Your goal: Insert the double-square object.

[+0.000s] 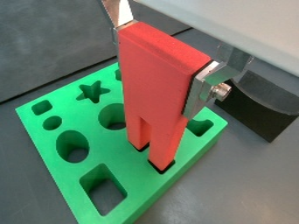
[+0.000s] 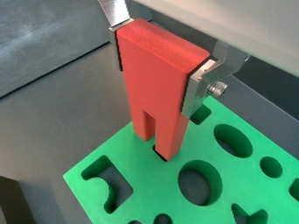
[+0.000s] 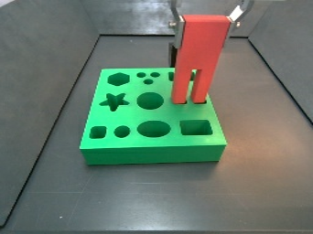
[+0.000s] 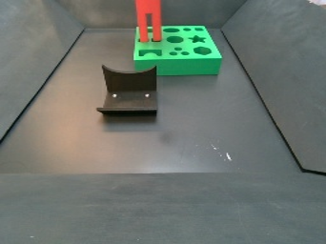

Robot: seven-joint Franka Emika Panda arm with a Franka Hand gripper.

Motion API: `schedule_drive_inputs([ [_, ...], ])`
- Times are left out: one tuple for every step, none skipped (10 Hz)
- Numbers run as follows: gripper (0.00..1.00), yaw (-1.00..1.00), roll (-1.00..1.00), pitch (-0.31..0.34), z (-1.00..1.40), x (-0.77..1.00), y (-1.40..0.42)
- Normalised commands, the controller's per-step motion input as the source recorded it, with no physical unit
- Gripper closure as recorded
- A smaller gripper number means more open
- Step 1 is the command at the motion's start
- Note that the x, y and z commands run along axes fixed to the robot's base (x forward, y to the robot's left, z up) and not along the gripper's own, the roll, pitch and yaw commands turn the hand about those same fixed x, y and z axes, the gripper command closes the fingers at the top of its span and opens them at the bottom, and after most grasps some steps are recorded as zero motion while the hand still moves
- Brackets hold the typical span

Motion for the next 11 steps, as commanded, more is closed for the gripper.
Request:
schedule_drive_inputs([
  [1.0,-0.33,-0.01,-0.066,-0.35,0.4,0.0],
  [1.0,-0.51,0.0,-0.067,-0.4,0.11,0.03],
  [1.0,-0.5,-0.01,-0.079,-0.39,0.0,0.02],
  [1.0,-0.42,-0.04,-0.091,-0.35,0.0,0.04],
  [1.0,-0.19,-0.07,-0.17,-0.37,0.0,0.06],
  [1.0,-0.05,-0.05,-0.19,-0.33,0.0,0.04],
  [1.0,0.0,0.0,-0.153,-0.23,-0.07,0.02],
  [1.0,0.0,0.0,-0.136,-0.17,-0.08,0.0],
  [1.0,0.0,0.0,-0.107,-0.16,-0.04,0.0],
  [1.0,-0.01,0.0,-0.024,-0.18,0.0,0.0],
  [1.0,0.0,0.0,0.0,-0.1,0.05,0.05],
])
